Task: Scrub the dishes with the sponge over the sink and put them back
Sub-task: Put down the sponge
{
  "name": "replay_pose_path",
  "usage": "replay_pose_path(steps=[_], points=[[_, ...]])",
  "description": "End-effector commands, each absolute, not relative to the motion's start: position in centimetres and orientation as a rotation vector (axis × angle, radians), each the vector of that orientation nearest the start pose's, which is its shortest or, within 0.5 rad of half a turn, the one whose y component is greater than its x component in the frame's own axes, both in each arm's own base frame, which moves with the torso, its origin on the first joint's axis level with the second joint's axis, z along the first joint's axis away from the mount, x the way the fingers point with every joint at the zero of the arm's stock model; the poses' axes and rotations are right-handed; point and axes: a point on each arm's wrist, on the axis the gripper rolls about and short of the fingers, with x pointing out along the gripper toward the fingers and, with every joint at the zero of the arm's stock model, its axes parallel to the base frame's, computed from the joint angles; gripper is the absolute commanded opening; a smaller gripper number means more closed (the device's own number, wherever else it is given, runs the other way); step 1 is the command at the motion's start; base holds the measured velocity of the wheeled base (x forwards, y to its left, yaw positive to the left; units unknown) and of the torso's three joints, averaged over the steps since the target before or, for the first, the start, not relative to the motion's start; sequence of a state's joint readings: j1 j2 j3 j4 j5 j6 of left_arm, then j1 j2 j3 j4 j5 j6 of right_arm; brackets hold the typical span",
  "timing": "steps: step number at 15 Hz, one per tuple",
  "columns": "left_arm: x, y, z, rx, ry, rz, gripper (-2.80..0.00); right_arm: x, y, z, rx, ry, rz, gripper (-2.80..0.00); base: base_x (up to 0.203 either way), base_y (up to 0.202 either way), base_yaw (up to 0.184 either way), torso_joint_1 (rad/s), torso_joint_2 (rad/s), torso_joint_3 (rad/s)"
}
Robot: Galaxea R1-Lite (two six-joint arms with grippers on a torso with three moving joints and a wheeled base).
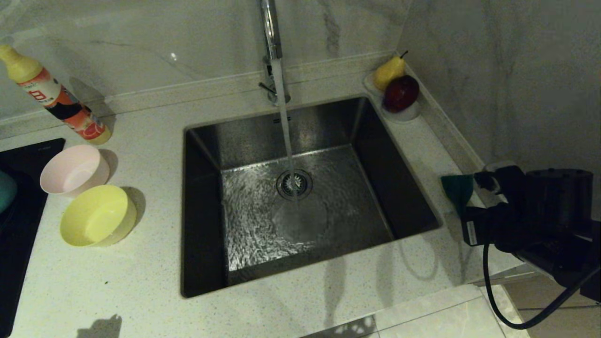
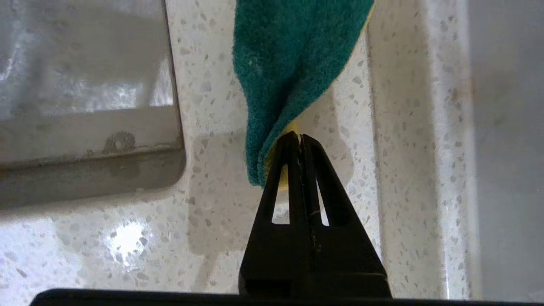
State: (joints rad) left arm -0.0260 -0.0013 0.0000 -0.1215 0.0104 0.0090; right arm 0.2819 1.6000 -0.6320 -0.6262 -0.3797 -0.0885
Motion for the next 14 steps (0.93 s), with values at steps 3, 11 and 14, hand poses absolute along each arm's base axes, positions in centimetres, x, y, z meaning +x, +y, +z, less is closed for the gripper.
replay_pose_path(steps=[3,11,14], points=[[-2.05,0.08,7.68,0.008,-0.086,-0.015,-2.8,25.76,6.59,17.21,-0.195,0.299,-0.089,-2.8,0.0,0.0,0.0,0.0,0.0,0.0],[-2.05,0.08,7.68,0.008,-0.086,-0.015,-2.8,25.46,6.36,17.47,-0.201,0.291,-0.099,-2.8,0.0,0.0,0.0,0.0,0.0,0.0],[-2.05,0.08,7.68,0.008,-0.086,-0.015,-2.8,25.48,6.04,17.15,-0.203,0.303,-0.111,-2.8,0.0,0.0,0.0,0.0,0.0,0.0]])
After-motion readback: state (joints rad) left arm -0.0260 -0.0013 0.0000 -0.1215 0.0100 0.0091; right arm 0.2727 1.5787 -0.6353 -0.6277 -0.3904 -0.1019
